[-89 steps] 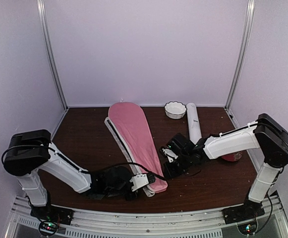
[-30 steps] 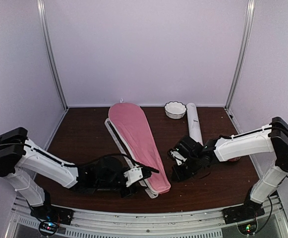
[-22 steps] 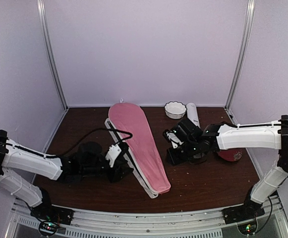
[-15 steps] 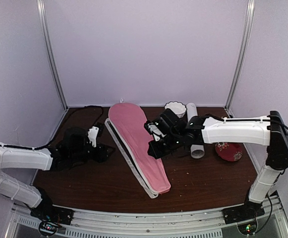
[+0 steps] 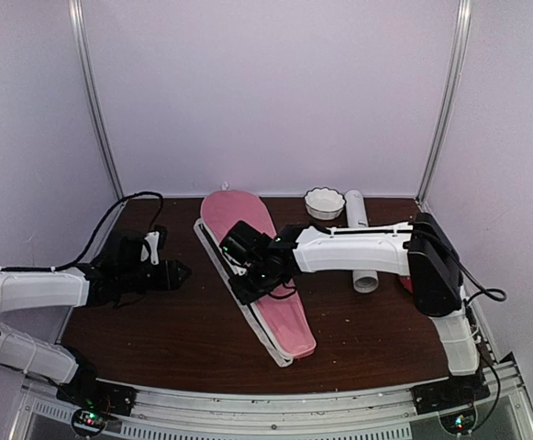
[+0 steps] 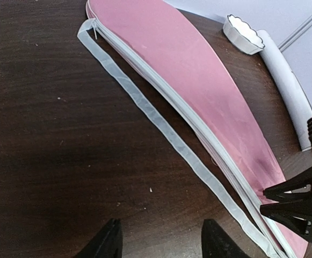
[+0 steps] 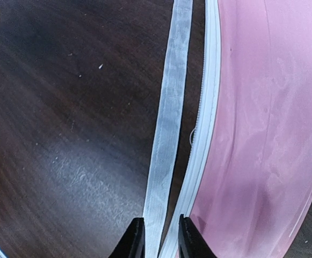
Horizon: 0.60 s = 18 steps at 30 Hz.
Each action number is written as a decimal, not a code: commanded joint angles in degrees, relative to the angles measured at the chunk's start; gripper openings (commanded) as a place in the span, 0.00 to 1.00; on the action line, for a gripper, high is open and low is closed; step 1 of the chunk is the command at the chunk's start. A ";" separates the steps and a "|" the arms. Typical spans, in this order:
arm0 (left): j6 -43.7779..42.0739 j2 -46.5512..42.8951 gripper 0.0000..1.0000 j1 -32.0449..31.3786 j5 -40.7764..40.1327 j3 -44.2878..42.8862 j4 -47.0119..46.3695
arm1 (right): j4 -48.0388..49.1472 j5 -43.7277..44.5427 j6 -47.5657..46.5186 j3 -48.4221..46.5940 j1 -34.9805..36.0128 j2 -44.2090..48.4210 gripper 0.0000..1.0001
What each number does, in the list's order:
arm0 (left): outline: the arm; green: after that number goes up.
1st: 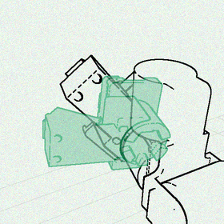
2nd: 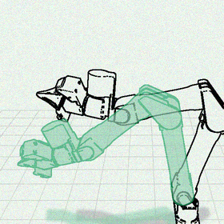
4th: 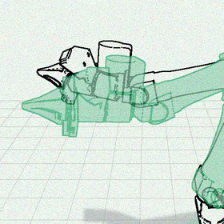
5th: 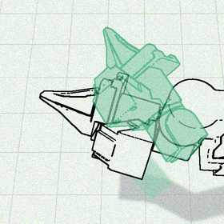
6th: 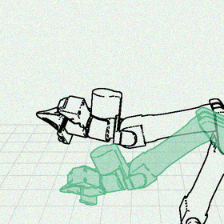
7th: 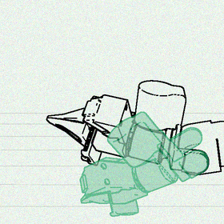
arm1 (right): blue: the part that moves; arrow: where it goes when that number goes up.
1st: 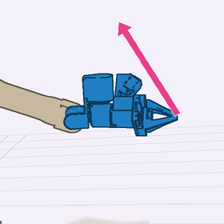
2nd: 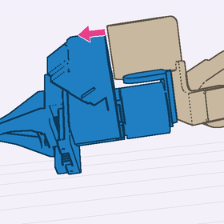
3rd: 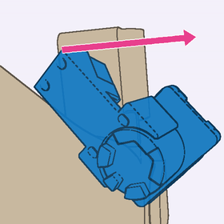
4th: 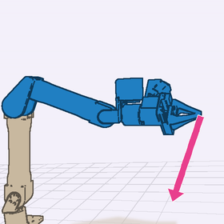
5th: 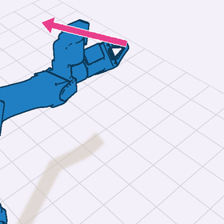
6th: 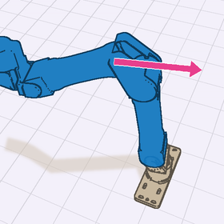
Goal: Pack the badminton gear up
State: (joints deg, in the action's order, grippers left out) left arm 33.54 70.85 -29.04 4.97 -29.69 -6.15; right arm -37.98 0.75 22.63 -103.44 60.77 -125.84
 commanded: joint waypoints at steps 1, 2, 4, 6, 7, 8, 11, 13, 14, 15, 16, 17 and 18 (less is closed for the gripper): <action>-0.37 -2.47 0.53 0.97 -1.77 -1.28 0.83 | -5.42 5.74 -0.42 -5.89 0.32 -4.12 0.25; -0.77 -2.66 0.53 1.11 -2.21 -1.58 1.35 | -5.78 6.20 -0.32 -6.76 0.33 -4.98 0.26; -1.35 -2.96 0.54 1.28 -3.13 -1.97 2.02 | -6.76 7.28 -0.38 -8.80 0.32 -7.00 0.26; -1.54 -3.14 0.54 1.46 -3.67 -2.20 2.25 | -8.16 8.66 -0.31 -10.92 0.33 -9.06 0.26; -1.55 -3.25 0.54 1.52 -3.80 -2.29 2.14 | -8.71 9.20 -0.29 -11.60 0.31 -9.87 0.26; -1.56 -3.33 0.54 1.56 -3.96 -2.39 2.25 | -8.90 9.60 -0.08 -11.80 0.31 -10.50 0.26; -1.88 -3.26 0.54 1.58 -4.30 -2.62 2.12 | -8.64 9.15 0.08 -10.77 0.32 -11.55 0.25; -2.23 -3.11 0.54 1.62 -4.75 -2.96 2.24 | -8.59 8.55 0.48 -9.22 0.31 -11.66 0.23; -2.54 -2.99 0.54 1.69 -4.93 -3.11 2.27 | -8.27 7.95 0.68 -7.63 0.35 -11.51 0.22; -2.81 -2.88 0.54 1.77 -5.08 -3.24 2.43 | -7.81 7.25 0.96 -6.15 0.32 -11.03 0.19; -2.96 -2.67 0.54 1.97 -5.25 -3.52 2.52 | -6.72 6.21 1.07 -4.19 0.31 -10.36 0.16; -3.10 -2.46 0.54 2.30 -5.28 -3.73 2.64 | -5.62 5.13 1.09 -2.18 0.33 -9.57 0.12; -3.19 -2.06 0.54 2.72 -5.20 -4.04 2.87 | -4.27 3.62 1.03 0.05 0.32 -8.68 0.09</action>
State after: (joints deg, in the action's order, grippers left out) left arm 31.92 68.47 -27.66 0.91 -31.33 -2.52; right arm -42.11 7.70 22.94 -110.45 60.77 -135.76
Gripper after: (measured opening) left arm 0.537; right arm 0.133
